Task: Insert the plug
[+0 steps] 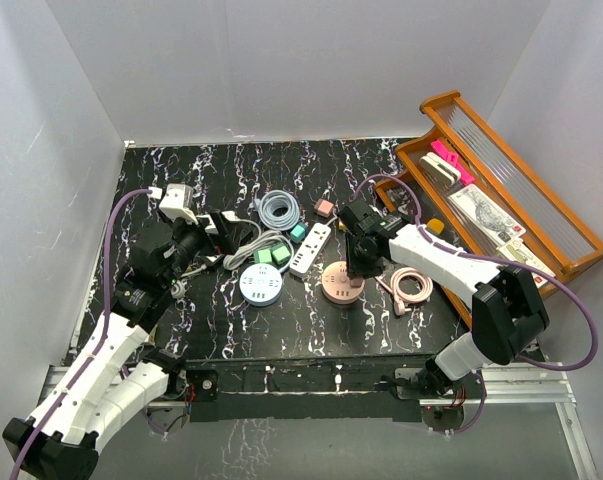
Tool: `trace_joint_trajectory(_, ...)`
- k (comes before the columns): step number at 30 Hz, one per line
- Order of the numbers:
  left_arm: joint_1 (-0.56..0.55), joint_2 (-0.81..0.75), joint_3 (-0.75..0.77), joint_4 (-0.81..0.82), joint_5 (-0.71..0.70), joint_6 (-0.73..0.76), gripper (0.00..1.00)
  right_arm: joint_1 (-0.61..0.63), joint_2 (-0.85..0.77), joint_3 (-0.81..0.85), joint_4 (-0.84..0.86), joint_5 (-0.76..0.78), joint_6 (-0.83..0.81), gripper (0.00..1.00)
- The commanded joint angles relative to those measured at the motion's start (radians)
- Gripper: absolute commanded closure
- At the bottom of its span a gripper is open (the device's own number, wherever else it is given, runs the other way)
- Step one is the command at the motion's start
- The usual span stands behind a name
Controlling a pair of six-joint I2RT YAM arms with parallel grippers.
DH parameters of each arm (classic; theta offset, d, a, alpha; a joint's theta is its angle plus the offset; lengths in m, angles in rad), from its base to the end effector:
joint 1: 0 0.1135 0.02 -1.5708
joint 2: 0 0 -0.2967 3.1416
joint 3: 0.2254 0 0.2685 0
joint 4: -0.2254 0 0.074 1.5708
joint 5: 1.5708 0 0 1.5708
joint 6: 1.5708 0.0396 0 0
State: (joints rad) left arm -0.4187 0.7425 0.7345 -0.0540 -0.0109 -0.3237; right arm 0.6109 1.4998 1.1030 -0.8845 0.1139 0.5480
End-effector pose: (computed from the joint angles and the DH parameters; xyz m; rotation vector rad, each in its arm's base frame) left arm 0.1618 -0.0716 0.3650 0.0704 1.6608 -0.5583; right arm 0.2449 0.1660 0.2550 -0.0656 2.8355 0.0911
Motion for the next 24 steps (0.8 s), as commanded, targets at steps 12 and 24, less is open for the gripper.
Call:
trace_joint_trajectory(12,0.003,-0.009,-0.01,0.017,0.009,0.015,0.02,-0.003,-0.028,-0.007,0.098,0.063,0.035,1.0)
trace_joint_trajectory(24,0.003,-0.006,-0.01,0.017,0.008,0.017,0.02,-0.004,0.004,-0.007,0.018,0.094,0.063,1.0)
